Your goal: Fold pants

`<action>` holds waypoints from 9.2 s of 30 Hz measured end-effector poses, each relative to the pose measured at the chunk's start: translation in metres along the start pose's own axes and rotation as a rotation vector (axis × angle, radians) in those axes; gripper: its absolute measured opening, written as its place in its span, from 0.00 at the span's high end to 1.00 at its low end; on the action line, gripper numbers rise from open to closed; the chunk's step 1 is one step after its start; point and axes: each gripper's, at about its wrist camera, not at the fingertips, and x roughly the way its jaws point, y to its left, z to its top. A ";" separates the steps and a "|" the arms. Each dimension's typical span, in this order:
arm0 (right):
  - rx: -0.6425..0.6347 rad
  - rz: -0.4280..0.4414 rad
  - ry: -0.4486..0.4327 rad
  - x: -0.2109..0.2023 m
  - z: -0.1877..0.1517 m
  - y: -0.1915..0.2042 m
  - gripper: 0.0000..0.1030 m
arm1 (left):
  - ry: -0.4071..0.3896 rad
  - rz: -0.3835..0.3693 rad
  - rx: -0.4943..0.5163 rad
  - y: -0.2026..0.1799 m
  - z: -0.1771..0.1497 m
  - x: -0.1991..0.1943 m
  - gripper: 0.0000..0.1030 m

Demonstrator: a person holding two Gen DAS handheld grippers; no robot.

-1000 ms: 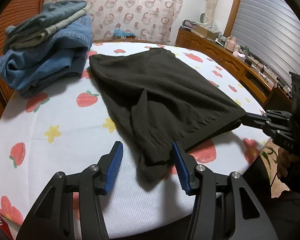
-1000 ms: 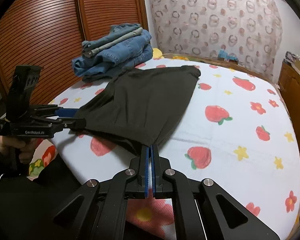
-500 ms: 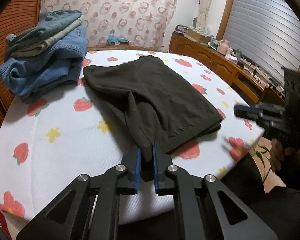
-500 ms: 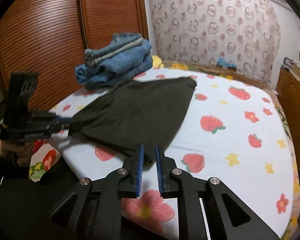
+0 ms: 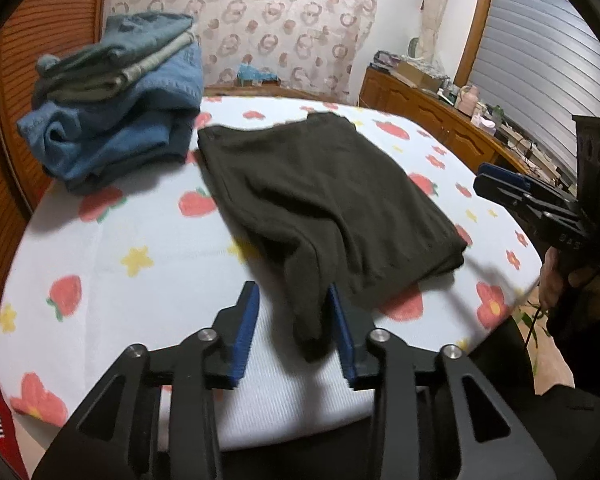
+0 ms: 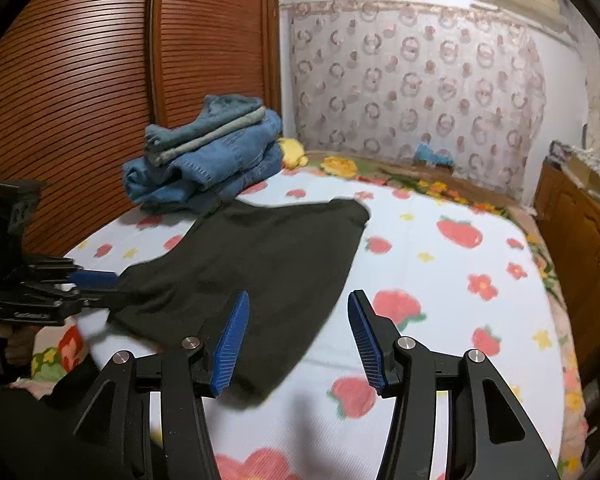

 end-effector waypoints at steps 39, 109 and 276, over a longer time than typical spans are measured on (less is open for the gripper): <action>0.159 0.123 0.228 0.039 -0.014 -0.005 0.60 | 0.023 0.016 -0.013 0.006 -0.008 0.019 0.61; 0.058 0.138 0.064 0.055 0.052 -0.016 0.93 | -0.142 0.004 0.083 -0.001 0.079 0.005 0.90; 0.070 0.118 0.185 0.115 0.038 -0.084 0.95 | 0.073 -0.067 0.160 -0.007 0.102 0.112 0.62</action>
